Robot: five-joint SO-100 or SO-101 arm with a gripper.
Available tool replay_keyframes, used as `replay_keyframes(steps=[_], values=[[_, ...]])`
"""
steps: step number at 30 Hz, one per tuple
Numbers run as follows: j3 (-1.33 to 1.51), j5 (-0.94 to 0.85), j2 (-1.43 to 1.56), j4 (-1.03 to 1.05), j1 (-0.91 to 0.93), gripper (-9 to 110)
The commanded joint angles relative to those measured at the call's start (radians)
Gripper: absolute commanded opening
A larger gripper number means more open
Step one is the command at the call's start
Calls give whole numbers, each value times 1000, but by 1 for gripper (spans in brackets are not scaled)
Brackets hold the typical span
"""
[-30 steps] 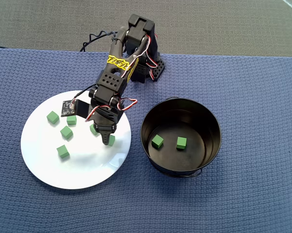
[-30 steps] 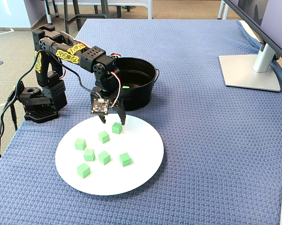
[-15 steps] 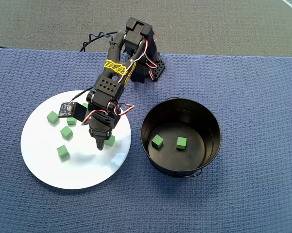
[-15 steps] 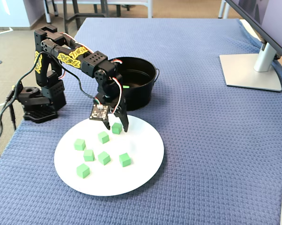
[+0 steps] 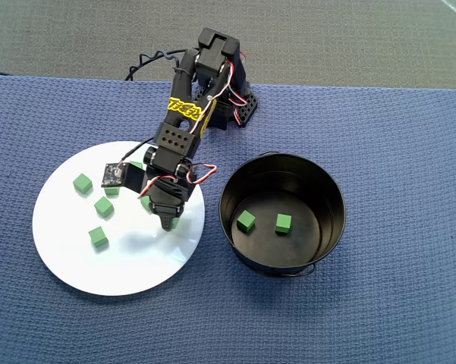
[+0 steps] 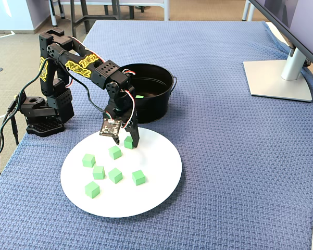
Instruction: Pick up the green cubes from the white plate and place them in the black recipient
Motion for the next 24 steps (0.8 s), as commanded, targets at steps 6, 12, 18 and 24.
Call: replay_keyframes(steps=[6,12,18,24], values=[[0,31,94,-11,-28,0],[3,44,123,-15,-12,0],[-63,155,374,77,38,0],[-43,296,638,107,-32,0]])
